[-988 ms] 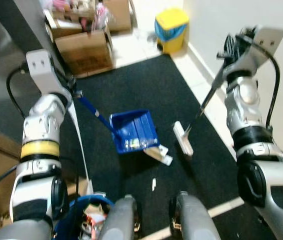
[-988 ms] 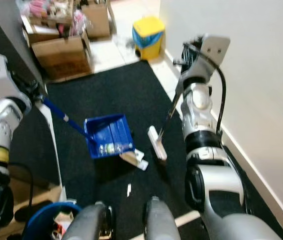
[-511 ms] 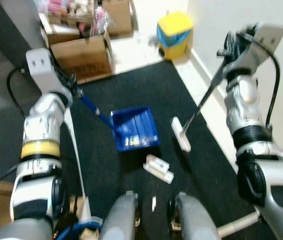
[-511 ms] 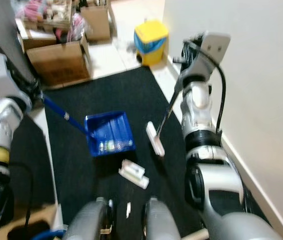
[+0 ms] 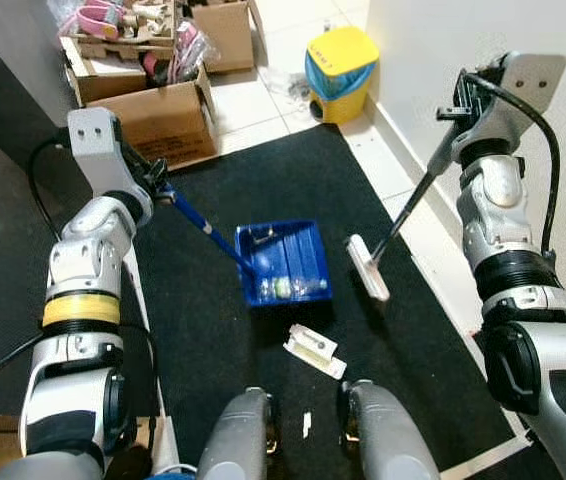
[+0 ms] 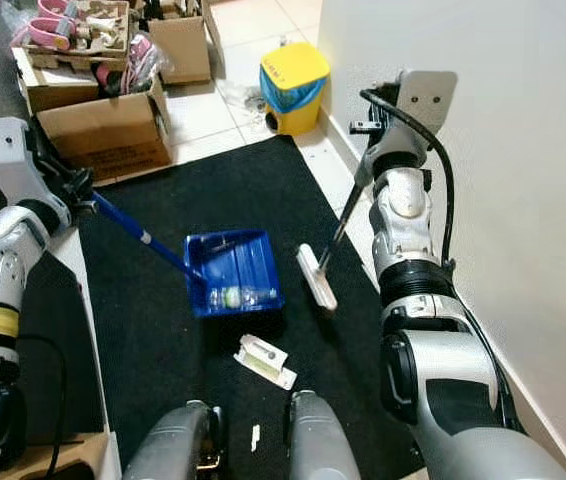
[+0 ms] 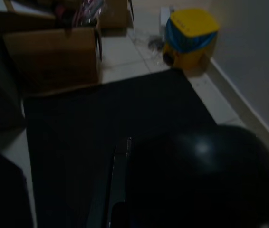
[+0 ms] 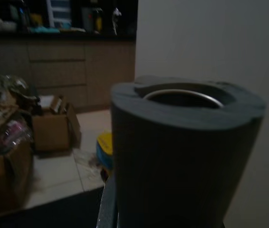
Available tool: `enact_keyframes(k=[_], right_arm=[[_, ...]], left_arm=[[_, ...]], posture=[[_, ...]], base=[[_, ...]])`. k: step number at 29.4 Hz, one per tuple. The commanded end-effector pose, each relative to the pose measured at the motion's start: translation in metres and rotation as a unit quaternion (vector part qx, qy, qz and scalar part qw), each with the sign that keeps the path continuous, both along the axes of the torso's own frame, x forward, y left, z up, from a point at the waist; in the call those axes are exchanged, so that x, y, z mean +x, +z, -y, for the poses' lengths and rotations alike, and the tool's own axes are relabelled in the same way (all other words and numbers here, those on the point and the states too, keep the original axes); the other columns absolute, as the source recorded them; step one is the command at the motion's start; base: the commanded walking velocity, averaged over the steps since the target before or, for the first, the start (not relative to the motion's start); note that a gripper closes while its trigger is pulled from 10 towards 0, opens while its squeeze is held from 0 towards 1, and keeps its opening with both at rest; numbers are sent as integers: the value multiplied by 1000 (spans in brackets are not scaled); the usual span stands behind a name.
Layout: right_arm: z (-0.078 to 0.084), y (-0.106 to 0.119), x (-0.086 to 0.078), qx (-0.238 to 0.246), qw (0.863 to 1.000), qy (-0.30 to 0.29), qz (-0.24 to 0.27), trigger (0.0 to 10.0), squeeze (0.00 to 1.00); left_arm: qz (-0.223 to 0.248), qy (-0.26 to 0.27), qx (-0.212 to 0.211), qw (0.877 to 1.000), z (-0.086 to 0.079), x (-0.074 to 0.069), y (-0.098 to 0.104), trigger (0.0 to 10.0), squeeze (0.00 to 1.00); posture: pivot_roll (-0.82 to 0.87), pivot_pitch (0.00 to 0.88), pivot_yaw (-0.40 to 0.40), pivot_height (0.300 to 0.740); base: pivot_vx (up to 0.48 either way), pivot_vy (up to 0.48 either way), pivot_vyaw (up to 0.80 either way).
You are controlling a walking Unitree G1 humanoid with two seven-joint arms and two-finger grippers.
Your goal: Sweep floor
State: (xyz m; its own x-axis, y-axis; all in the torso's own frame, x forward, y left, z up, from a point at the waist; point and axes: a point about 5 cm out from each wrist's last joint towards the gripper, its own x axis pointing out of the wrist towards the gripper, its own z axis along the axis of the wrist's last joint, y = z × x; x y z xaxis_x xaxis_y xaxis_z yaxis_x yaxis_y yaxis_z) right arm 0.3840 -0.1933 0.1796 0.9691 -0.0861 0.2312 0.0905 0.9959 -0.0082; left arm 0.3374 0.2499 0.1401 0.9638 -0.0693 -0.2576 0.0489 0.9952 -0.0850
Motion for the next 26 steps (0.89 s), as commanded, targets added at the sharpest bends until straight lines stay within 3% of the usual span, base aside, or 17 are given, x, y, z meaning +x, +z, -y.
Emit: enact_keyframes(k=[1,13,20,26], right_arm=[[3,-6,-2,-13,1000,-4,-8,10000,0],[-2,-37,-14,-10,999,-11,-39,10000,0],[-2,-44,-18,-8,999,-21,-39,10000,0],[-3,-50,-21,-8,999,-31,-44,10000,0]], left_arm=[[11,-5,21,1000,-6,-3,8,10000,0],[-1,-15,32,999,-10,-16,-2,10000,0],[-3,-36,80,996,-16,-24,-4,10000,0],[-19,-27,97,995,-41,-27,0,10000,0]], posture=[[22,81,43,740],[32,138,46,740],[36,178,53,740],[43,204,52,740]], base=[[0,0,0],[0,0,0],[0,0,0],[0,0,0]])
